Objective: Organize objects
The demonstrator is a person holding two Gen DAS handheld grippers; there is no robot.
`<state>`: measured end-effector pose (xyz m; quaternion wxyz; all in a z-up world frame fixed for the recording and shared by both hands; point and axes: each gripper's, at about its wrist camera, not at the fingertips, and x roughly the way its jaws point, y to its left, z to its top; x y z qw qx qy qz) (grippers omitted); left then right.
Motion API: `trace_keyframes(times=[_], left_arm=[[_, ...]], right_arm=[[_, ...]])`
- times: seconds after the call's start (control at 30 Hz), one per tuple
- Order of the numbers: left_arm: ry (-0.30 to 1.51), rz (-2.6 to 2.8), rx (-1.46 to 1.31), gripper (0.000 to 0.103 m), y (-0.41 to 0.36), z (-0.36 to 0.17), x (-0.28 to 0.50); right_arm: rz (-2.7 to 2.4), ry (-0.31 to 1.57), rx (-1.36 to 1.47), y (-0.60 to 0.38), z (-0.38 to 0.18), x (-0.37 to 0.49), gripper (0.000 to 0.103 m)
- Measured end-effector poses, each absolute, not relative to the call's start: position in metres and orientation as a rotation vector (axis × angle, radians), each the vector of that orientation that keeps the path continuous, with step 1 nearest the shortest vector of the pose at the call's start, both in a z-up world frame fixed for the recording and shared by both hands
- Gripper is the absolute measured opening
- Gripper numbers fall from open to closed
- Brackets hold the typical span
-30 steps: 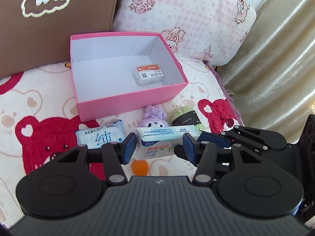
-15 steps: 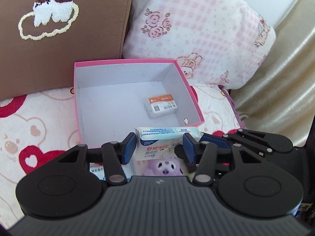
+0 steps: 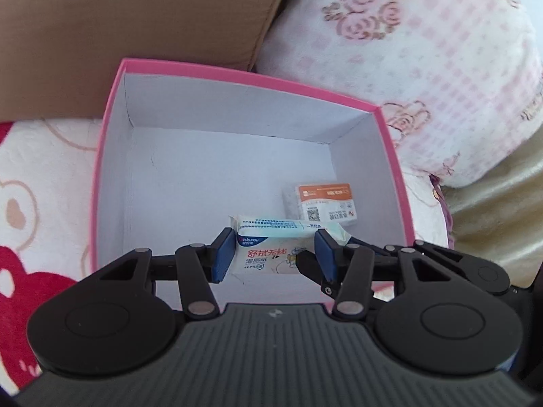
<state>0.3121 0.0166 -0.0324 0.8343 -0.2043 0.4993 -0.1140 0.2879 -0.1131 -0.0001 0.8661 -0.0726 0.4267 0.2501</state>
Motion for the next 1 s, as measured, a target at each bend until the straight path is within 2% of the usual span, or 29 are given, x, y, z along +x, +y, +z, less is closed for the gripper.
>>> trace_keyframes(times=[0.53,0.83,0.93,1.0], left_arm=[[1.180,-0.176,-0.635,0.049,0.038,-0.092,0.360],[1.163,-0.168,-0.562,0.048,0.027,-0.100,0.368],[1.154,-0.180,-0.537,0.048,0.022,-0.100,0.368],[1.153,-0.188,-0.552,0.047,0.025,-0.104,0.370]], right_arm=[[0.525,1.023,-0.275,-0.086,-0.040,0.341,0.033],[0.470,1.049,-0.317,-0.075,-0.051,0.347,0.034],[0.429,1.061,-0.350,-0.071,-0.052,0.346,0.032],[0.413,1.051,-0.381,-0.069,-0.053,0.344,0.027]])
